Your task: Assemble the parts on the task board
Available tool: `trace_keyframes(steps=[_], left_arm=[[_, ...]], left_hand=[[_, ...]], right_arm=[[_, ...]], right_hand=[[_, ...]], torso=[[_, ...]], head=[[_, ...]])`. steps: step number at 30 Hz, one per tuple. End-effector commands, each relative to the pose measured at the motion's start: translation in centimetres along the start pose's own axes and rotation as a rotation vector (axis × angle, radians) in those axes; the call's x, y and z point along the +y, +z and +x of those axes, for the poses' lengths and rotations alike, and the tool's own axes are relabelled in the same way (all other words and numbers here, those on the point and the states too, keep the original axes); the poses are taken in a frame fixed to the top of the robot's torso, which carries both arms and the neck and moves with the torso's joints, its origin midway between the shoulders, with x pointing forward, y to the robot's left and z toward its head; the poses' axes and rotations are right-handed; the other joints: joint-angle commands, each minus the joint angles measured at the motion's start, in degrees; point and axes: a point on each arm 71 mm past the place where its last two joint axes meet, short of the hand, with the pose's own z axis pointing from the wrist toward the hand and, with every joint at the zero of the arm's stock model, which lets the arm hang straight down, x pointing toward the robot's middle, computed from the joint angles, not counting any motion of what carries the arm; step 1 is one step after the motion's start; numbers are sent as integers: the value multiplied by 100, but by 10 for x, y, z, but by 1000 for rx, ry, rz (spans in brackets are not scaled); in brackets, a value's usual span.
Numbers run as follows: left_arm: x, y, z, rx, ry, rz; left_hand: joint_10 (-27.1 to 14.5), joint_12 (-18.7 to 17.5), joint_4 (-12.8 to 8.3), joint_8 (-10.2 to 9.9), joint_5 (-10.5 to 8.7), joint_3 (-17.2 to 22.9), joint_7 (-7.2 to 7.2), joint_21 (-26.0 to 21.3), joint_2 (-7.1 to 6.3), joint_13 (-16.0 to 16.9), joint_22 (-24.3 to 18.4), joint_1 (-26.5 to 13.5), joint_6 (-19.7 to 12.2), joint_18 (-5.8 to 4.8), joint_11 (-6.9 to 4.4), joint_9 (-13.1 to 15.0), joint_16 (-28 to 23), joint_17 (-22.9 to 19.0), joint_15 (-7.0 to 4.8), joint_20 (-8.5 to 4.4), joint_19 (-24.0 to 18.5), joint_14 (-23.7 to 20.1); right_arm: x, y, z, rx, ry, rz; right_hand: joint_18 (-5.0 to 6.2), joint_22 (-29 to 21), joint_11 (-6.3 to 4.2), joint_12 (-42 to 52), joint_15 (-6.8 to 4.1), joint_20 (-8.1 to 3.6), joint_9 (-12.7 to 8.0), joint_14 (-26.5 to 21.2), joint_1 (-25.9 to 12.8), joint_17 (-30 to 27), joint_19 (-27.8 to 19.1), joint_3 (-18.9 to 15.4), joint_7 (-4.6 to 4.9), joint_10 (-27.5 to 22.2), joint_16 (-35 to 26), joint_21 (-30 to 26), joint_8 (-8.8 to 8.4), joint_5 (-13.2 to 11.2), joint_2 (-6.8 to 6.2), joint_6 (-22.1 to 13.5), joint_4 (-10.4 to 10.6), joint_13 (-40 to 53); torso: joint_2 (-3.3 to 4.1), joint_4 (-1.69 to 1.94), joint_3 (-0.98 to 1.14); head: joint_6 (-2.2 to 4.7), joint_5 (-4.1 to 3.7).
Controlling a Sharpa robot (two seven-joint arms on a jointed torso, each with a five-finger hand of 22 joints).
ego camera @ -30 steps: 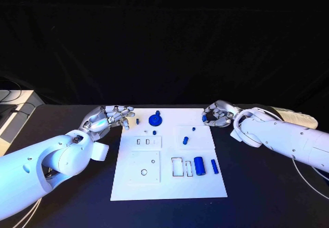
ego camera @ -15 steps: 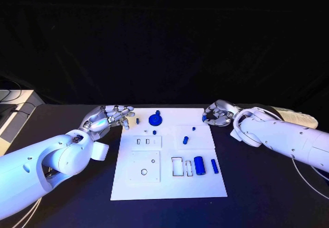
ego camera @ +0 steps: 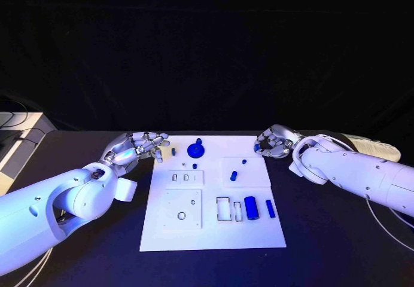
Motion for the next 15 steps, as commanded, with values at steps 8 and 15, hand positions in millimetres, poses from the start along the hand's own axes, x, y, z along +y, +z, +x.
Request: trace_keyframes(steps=[8,15], left_arm=[[-1,0,0,14,-1,4],[0,-1,-2,9,20,-6]], left_hand=[[-23,-32,-23,-23,-23,17,28,-24,-13,-8,-16,-49,-13,39,15,-4,-28,-17,18,9,-36,8],[-22,-26,-2,-27,-25,-17,24,-28,-38,-7,-25,-99,-14,39,16,-5,-30,-31,24,15,-31,19]], right_arm=[[10,-5,-6,-102,91,56],[48,-10,-4,-137,136,29]], right_hand=[[-39,1508,-40,12,-40,-46,47,575,-127,1420,588,88,-20,599,23,30,75,174,3,70,-34,1505],[-39,1508,-49,12,-43,-48,66,577,-123,1427,588,130,-28,599,25,30,101,51,16,77,-98,1505]], torso=[[-13,-10,-5],[-37,-32,-18]], head=[[-16,7],[-11,22]])
